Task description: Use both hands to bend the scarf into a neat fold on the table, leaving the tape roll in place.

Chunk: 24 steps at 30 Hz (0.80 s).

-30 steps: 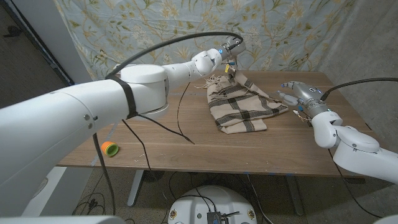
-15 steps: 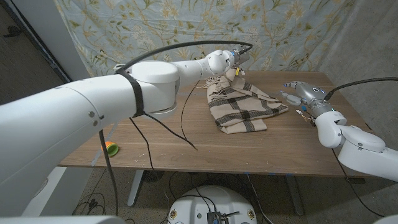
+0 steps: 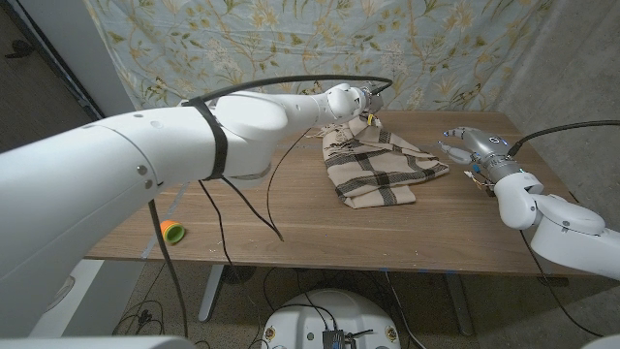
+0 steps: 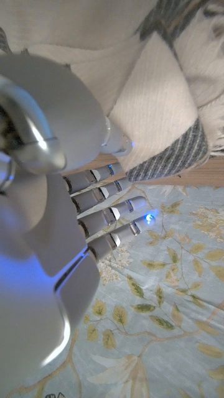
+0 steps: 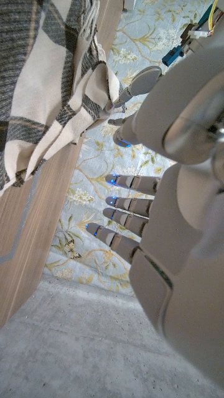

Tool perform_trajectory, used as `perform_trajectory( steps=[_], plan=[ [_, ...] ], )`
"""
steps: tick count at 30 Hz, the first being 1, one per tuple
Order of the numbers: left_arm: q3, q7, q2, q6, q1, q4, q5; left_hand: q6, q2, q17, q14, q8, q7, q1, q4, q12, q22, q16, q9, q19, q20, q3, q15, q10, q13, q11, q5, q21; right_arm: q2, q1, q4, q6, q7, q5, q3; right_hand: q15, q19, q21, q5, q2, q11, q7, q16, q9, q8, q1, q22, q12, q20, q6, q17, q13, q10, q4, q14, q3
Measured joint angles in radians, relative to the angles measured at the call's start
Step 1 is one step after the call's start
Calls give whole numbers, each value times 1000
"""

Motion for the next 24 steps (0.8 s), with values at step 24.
perform_trajectory(
  steps=[24],
  plan=[
    [-368,456,77,225,149,13,82,347,-81,-60,265,375,47,53,-88,137,-3,161,161,82,-54,0,-42,331,33,-19,52,25,5,47,-28,-56,26,-61,-62,0,2,0,0,5,0,0,0,0,0,29,0,0,2,0,-9,0,0,-31,0,16]
  ],
)
